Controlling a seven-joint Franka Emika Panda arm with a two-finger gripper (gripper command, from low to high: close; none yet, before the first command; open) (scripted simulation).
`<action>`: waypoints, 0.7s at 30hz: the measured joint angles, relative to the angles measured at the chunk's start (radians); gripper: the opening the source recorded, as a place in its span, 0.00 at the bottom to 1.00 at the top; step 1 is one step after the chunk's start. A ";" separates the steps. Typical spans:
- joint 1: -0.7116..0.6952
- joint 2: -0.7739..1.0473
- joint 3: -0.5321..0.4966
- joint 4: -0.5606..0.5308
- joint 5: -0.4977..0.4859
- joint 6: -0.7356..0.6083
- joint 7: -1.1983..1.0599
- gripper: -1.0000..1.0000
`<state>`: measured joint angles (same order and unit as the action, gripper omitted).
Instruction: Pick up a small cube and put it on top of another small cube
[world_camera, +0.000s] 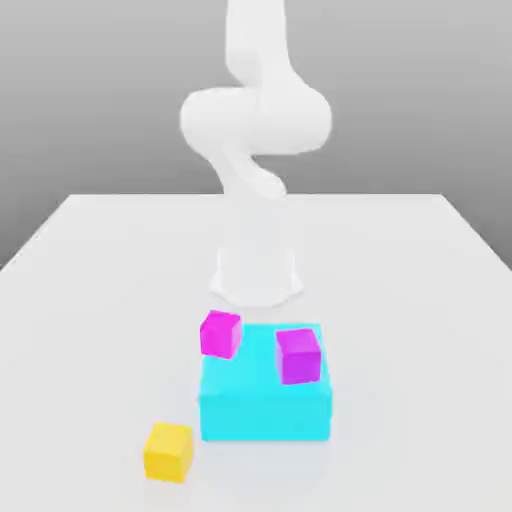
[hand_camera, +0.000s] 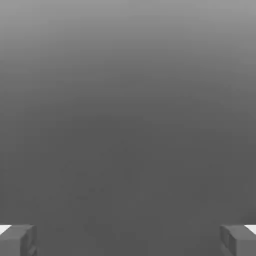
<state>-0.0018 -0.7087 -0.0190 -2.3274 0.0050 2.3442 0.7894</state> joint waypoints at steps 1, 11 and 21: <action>-0.001 0.039 -0.008 -0.012 0.003 0.019 -0.005 0.50; -0.016 0.405 -0.081 -0.122 0.034 0.196 -0.055 0.50; -0.066 0.767 -0.124 -0.230 0.070 0.371 -0.109 0.50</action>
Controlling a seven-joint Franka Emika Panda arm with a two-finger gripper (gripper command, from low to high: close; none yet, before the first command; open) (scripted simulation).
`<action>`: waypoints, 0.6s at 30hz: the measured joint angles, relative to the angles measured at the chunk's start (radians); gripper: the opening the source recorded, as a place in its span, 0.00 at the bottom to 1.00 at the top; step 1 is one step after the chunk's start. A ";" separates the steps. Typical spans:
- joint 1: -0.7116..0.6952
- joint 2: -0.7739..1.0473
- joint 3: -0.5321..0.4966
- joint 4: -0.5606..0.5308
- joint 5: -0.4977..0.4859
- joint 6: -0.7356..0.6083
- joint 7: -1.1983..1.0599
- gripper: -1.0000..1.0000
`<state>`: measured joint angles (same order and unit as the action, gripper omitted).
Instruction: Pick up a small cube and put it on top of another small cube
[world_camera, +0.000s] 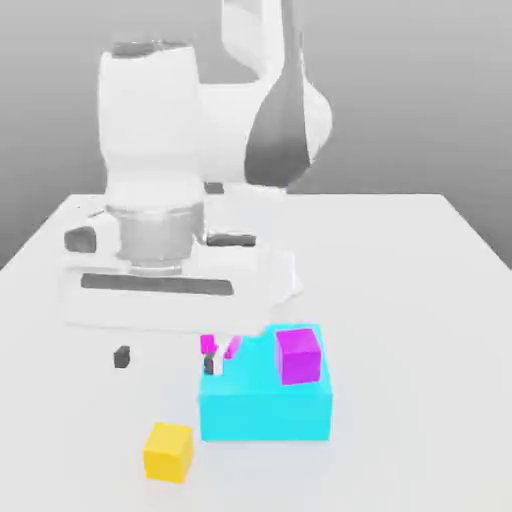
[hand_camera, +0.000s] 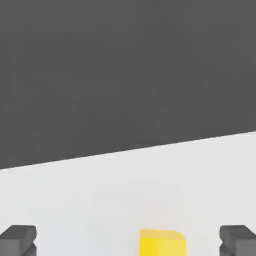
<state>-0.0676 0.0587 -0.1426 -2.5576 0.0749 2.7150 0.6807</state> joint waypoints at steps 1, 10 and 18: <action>-0.005 0.036 -0.002 -0.011 0.002 0.018 -0.004 0.50; -0.069 0.317 0.058 0.002 0.069 0.214 -0.062 0.00; -0.058 0.266 0.043 -0.009 0.047 0.174 -0.045 0.00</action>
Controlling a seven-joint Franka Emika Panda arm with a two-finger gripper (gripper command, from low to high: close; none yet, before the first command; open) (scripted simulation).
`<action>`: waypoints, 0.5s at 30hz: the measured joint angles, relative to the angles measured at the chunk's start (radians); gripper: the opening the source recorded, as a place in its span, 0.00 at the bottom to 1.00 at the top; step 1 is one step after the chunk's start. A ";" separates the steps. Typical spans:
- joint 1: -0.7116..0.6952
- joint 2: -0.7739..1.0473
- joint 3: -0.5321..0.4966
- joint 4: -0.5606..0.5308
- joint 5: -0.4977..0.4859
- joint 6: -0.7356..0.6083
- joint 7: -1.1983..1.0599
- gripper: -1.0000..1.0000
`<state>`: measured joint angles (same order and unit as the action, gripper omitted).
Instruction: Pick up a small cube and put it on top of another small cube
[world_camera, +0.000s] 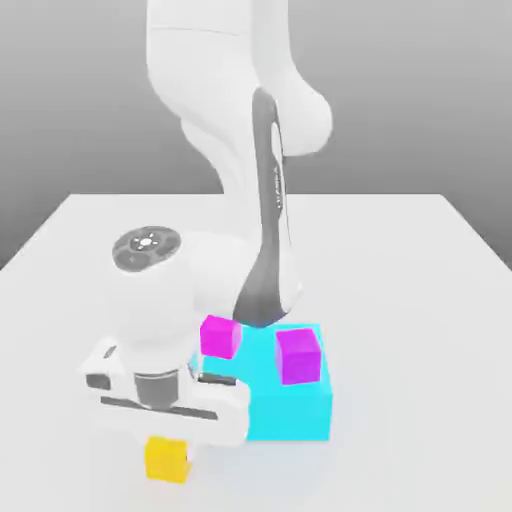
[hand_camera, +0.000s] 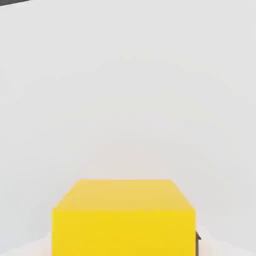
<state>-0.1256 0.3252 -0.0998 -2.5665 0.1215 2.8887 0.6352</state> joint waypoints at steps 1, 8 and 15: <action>0.007 -0.033 -0.010 -0.007 -0.012 -0.026 0.009 0.00; 0.102 -0.082 0.061 0.115 -0.106 -0.196 -0.041 0.00; 0.257 0.022 0.214 0.363 -0.196 -0.345 -0.185 0.00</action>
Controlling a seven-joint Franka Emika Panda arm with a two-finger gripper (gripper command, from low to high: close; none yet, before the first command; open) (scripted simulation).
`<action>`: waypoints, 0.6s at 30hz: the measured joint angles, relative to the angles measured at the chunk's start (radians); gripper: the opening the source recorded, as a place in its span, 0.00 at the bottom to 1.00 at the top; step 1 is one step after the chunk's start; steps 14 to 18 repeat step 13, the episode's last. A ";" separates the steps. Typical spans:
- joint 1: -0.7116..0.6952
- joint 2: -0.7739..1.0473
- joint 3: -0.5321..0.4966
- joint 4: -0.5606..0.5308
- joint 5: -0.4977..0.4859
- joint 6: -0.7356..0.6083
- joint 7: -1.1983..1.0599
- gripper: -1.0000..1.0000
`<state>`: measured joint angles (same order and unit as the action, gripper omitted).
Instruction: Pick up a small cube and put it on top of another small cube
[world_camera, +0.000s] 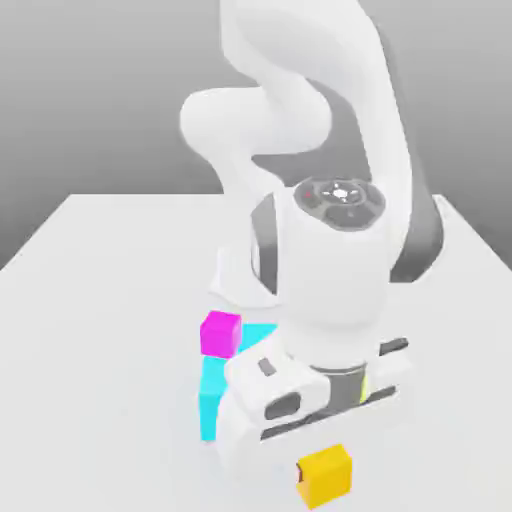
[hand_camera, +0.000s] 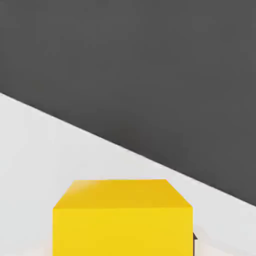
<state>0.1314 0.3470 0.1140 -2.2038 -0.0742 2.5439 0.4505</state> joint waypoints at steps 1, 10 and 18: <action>0.022 0.015 0.021 0.034 -0.012 -0.020 -0.020 0.00; 0.186 0.222 0.101 0.242 -0.119 -0.034 -0.115 1.00; 0.186 0.222 0.101 0.242 -0.119 -0.034 -0.115 1.00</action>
